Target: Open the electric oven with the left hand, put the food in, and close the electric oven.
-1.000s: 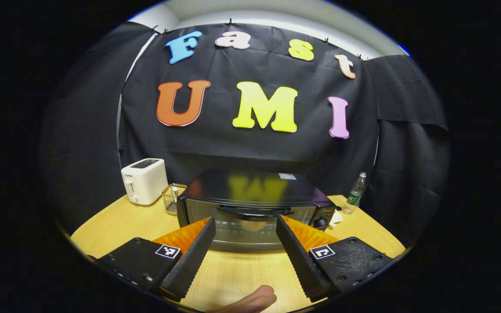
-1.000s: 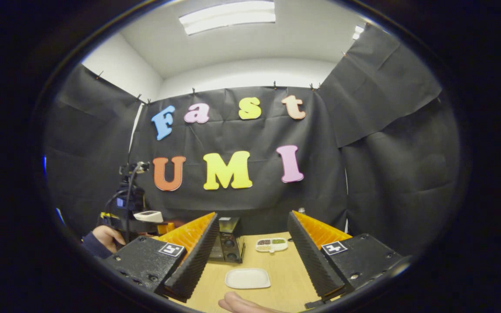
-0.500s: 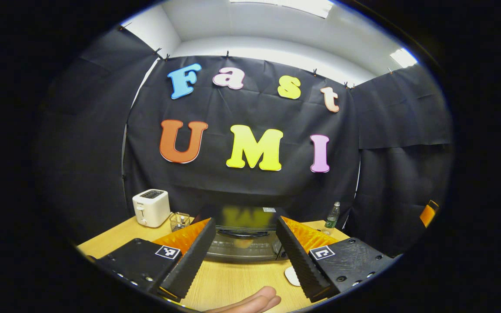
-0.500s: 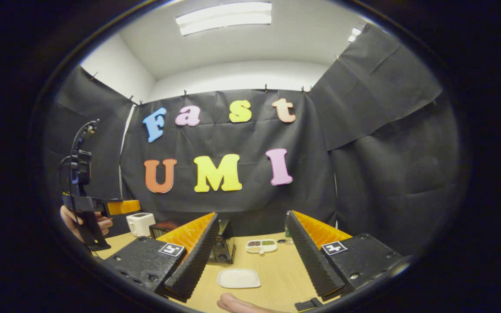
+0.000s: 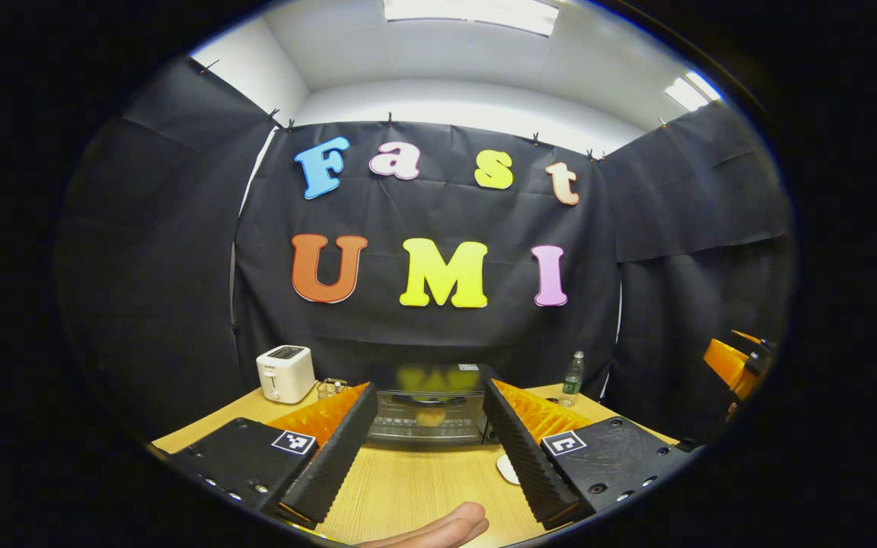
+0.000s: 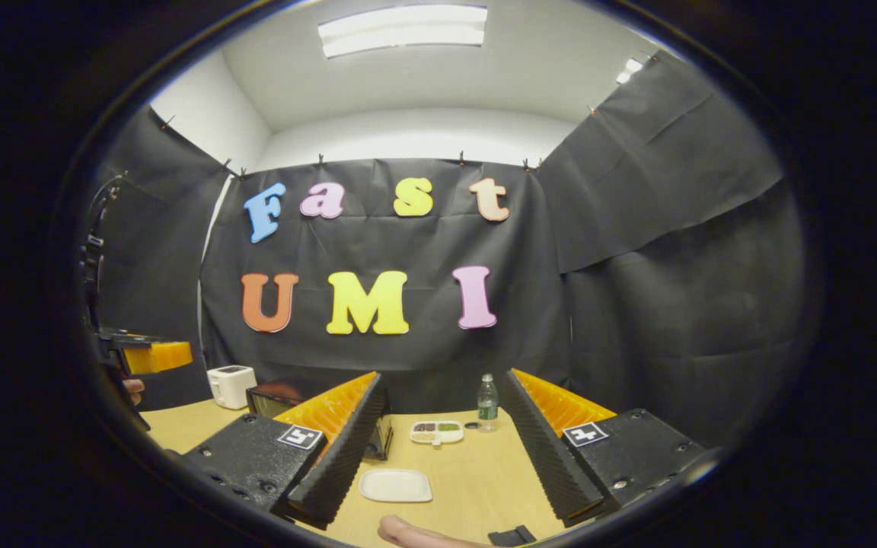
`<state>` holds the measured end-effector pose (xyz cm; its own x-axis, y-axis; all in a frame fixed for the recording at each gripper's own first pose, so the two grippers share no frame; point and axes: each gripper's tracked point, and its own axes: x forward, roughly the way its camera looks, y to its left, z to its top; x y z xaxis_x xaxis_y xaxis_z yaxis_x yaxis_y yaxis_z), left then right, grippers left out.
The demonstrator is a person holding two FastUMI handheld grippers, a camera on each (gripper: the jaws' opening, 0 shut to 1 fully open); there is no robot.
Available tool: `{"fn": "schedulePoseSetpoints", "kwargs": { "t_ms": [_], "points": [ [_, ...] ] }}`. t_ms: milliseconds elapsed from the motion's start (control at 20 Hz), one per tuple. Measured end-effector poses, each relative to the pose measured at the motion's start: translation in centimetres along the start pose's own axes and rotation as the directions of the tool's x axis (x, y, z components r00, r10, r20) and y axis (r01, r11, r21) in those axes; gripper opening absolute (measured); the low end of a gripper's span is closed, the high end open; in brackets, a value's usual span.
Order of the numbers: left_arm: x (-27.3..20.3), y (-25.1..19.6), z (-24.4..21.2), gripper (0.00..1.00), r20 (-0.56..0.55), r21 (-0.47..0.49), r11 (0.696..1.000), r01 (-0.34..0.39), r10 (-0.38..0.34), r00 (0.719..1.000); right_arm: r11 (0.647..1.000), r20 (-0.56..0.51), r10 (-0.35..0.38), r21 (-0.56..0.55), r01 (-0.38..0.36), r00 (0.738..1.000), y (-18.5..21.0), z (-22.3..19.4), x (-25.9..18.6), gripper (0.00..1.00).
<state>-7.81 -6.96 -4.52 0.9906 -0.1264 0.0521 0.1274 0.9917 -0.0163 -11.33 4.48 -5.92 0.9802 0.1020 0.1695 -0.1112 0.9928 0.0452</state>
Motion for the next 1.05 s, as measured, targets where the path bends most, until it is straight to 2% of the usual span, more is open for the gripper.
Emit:
{"fn": "schedulePoseSetpoints", "kwargs": {
  "t_ms": [150,350,550,1050],
  "points": [
    [-0.6,-0.1,-0.1,0.93,-0.004,0.015,1.000,0.008,-0.007,1.000,1.000,-0.004,0.003,-0.007,-0.003,1.000,0.2,0.1,-0.3,0.96],
    [-1.8,1.2,-1.5,0.93,-0.052,-0.001,0.999,-0.036,0.036,0.998,1.000,-0.029,-0.004,0.009,0.004,1.000,-0.4,-1.0,-0.3,0.96],
    [-2.8,1.9,-0.8,0.93,-0.031,0.011,0.999,-0.047,0.047,0.998,1.000,-0.064,-0.001,0.018,0.003,0.998,-0.7,-1.7,0.0,0.96],
    [-3.9,1.0,-0.4,0.93,-0.038,0.031,0.999,-0.016,0.018,0.999,1.000,-0.062,0.002,0.007,-0.002,0.998,-0.2,-1.5,-0.5,0.96]
  ]
}}
